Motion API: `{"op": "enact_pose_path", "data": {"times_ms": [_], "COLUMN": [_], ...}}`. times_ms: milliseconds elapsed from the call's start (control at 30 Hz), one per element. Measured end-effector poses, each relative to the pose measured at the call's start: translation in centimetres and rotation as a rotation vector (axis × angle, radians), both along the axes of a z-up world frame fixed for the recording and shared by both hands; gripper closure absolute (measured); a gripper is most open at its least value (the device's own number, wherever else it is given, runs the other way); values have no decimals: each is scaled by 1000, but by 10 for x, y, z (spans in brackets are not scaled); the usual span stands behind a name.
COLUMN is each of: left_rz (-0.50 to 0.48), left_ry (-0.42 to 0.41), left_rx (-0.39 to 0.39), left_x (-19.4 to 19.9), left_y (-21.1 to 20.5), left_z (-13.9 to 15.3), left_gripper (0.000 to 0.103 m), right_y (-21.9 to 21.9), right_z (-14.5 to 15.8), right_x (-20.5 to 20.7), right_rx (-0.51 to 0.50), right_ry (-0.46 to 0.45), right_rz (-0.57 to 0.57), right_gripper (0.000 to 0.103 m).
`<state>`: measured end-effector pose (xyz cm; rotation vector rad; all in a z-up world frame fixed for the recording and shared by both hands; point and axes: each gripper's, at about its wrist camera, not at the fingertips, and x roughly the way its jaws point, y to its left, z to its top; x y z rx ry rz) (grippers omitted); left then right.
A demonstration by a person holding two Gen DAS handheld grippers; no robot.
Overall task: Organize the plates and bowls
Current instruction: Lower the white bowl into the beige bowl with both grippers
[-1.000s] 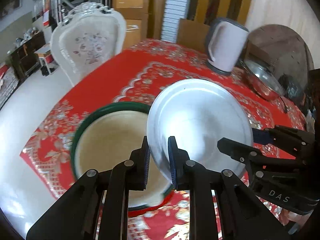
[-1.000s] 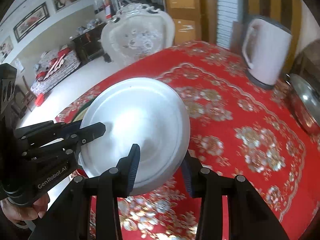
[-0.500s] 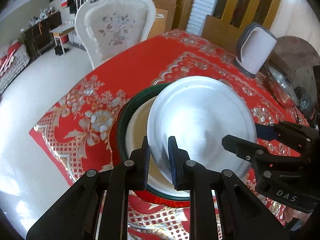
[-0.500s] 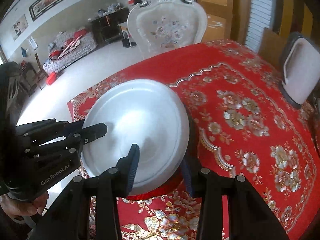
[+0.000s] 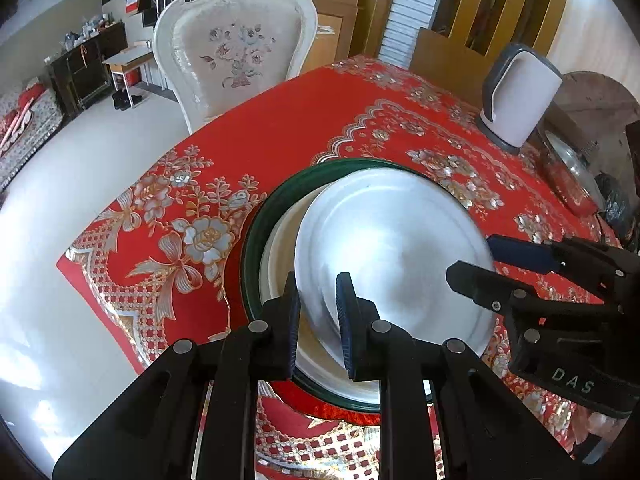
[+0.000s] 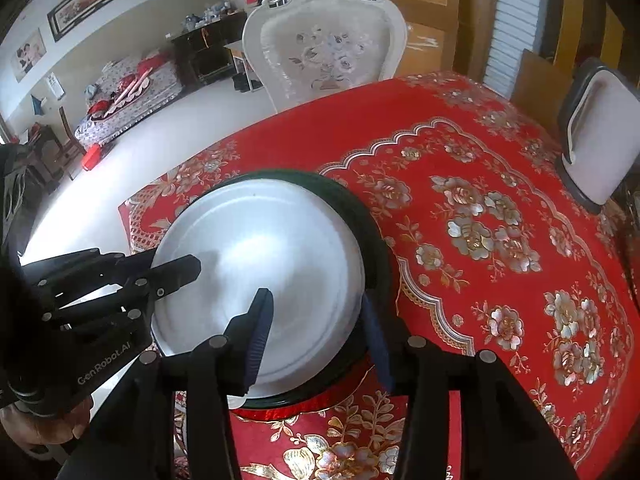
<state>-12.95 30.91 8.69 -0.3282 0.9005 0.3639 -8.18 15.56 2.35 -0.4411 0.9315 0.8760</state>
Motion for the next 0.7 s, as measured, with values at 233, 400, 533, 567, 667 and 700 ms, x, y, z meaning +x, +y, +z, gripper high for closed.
{"op": "enact_pose_path", "data": {"times_ms": [233, 400, 533, 567, 667, 700], "left_rz": [19, 38, 49, 57, 87, 95], "left_ry": [-4, -5, -19, -30, -76, -89], "left_rx": [54, 77, 118, 129, 161, 171], "left_x": [3, 6, 7, 6, 3, 1], "left_y": [-3, -3, -6, -7, -7, -7], "left_z": [-2, -3, -3, -2, 3, 5], "left_gripper": [86, 84, 84, 84, 82, 78], "right_y": [-2, -9, -16, -18, -24, -24], "right_z": [-2, 1, 2, 2, 4, 4], "right_x": [-1, -1, 0, 0, 0, 0], "right_rx": [6, 32, 64, 74, 110, 114], "right_ry": [2, -3, -1, 0, -4, -2], "right_rz": [-2, -22, -44, -51, -72, -74], "right_gripper": [57, 54, 51, 48, 38, 38]}}
